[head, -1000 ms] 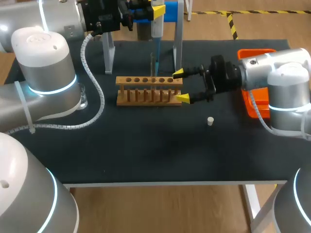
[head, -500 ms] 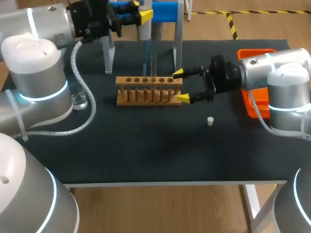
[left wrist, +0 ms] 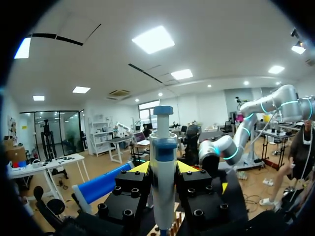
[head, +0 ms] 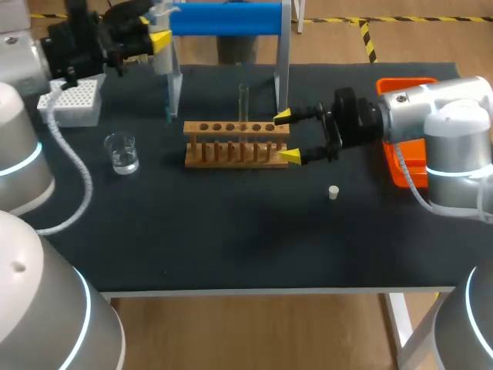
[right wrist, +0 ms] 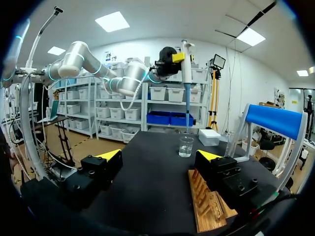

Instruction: Invert the test tube, pick up the pipette, mount the tip to pipette, aspirate from beaker and dispense into the tube, eject the tip, return the pipette, and cap with the stopper.

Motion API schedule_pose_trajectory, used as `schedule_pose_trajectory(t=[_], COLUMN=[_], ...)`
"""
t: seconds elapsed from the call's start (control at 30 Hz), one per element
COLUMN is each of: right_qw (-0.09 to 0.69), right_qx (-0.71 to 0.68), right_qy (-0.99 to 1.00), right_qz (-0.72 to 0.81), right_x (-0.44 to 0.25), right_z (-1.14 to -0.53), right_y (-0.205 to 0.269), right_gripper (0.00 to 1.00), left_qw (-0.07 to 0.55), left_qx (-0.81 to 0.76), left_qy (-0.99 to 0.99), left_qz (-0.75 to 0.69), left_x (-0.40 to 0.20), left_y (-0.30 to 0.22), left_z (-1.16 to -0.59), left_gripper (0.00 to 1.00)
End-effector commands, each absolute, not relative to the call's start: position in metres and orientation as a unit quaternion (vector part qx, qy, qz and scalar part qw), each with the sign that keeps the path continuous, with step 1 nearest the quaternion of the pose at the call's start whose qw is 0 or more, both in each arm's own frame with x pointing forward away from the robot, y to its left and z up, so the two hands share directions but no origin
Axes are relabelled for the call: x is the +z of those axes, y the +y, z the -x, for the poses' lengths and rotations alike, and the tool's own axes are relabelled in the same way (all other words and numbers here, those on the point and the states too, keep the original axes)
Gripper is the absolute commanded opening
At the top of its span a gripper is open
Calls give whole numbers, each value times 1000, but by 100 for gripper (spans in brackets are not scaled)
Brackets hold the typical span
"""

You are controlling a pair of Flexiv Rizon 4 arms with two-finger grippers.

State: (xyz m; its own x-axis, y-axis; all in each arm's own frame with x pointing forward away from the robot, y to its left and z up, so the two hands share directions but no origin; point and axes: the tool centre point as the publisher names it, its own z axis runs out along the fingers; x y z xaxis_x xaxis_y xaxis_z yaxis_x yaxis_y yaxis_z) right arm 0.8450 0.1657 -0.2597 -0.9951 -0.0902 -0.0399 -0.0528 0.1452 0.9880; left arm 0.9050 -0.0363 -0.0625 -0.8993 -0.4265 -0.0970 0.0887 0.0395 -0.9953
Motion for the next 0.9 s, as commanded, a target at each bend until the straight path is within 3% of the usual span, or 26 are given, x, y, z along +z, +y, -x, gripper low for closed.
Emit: schedule_pose_trajectory(t=[0.03, 0.4, 0.9], right_qw=[15, 15, 15], right_qx=[-651, -651, -651], right_qy=[-757, -757, -757], right_qz=[-48, -48, -48], right_x=[-259, -259, -259], right_z=[-845, -845, -845], right_y=[165, 165, 165], right_gripper=[100, 100, 100], left_qw=[182, 190, 187], left_qx=[-685, -683, -685], left_qy=[696, 693, 690], left_qz=[116, 130, 144], left_x=[-69, -87, -105], left_y=[17, 61, 73], left_z=[-899, -921, -934], left_gripper=[0, 0, 0])
